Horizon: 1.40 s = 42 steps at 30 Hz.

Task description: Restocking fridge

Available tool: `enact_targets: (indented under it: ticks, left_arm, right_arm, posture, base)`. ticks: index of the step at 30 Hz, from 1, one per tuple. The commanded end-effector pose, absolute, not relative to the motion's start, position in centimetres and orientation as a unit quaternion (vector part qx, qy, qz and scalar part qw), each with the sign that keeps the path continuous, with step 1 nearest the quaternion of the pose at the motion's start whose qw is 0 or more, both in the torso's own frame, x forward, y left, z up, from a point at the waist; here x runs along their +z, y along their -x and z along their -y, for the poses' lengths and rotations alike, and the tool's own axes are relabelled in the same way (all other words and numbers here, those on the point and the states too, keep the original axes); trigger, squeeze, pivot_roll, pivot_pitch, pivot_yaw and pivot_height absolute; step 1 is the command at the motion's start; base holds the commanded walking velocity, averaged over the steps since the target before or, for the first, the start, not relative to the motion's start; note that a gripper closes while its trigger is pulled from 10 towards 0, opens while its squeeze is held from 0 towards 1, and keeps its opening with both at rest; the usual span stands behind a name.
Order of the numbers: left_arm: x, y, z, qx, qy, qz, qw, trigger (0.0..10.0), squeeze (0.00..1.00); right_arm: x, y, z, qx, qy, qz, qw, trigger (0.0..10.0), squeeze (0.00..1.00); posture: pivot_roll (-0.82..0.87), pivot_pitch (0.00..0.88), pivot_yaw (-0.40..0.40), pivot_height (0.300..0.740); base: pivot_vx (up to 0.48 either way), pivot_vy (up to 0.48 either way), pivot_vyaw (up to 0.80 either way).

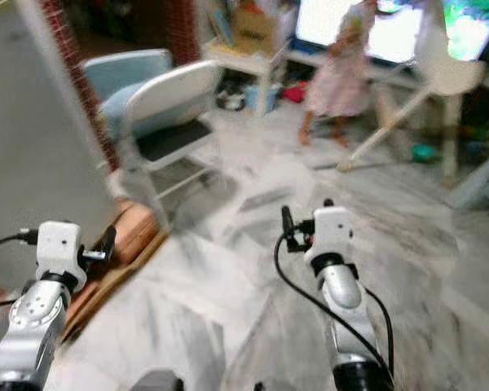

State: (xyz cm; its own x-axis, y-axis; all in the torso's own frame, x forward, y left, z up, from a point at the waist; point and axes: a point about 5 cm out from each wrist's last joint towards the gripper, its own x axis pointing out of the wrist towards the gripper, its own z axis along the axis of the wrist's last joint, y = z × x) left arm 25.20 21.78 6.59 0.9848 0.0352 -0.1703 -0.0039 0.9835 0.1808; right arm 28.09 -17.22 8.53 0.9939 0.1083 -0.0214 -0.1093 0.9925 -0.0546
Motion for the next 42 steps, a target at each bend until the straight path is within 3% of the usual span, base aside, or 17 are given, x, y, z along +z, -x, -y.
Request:
enact_targets:
  ticks: [1,11,27,36,42]
  left_arm:
    - [6.1,-24.9,-21.4,0.006,-0.087,-0.096,0.992,10.0,0.0]
    - [6.3,-24.8,-21.3,-0.005,-0.077,-0.084,0.993,10.0,0.0]
    - [7.1,-25.2,-21.9,-0.015,-0.099,-0.062,0.993,10.0,0.0]
    - [7.1,-25.5,-22.0,-0.014,-0.112,-0.053,0.992,10.0,0.0]
    - [6.9,-25.3,-21.2,-0.024,-0.119,-0.047,0.991,10.0,0.0]
  right_arm:
    - [8.1,-27.9,17.8,0.048,0.029,-0.018,0.998,10.0,0.0]
    - [7.9,-28.1,18.2,0.032,0.025,-0.028,0.999,10.0,0.0]
    - [8.3,-28.4,18.7,0.017,0.01,-0.024,1.0,10.0,0.0]
    - [8.2,-28.3,18.0,0.031,0.005,-0.023,0.999,10.0,0.0]
    - [8.6,-28.5,18.0,0.034,0.007,-0.018,0.999,10.0,0.0]
  posture:
    - [0.02,0.0,-0.018,0.74]
    - [0.03,0.0,-0.028,0.74]
    - [0.03,0.0,-0.031,0.74]
    - [0.03,0.0,-0.042,0.74]
    - [0.03,0.0,-0.042,0.74]
  base:
    - [-0.322,0.356,0.79]
    - [-0.292,0.367,0.0]
    - [0.0,0.031,0.0]
    - [0.0,0.406,-0.71]
    - [0.0,0.429,0.0]
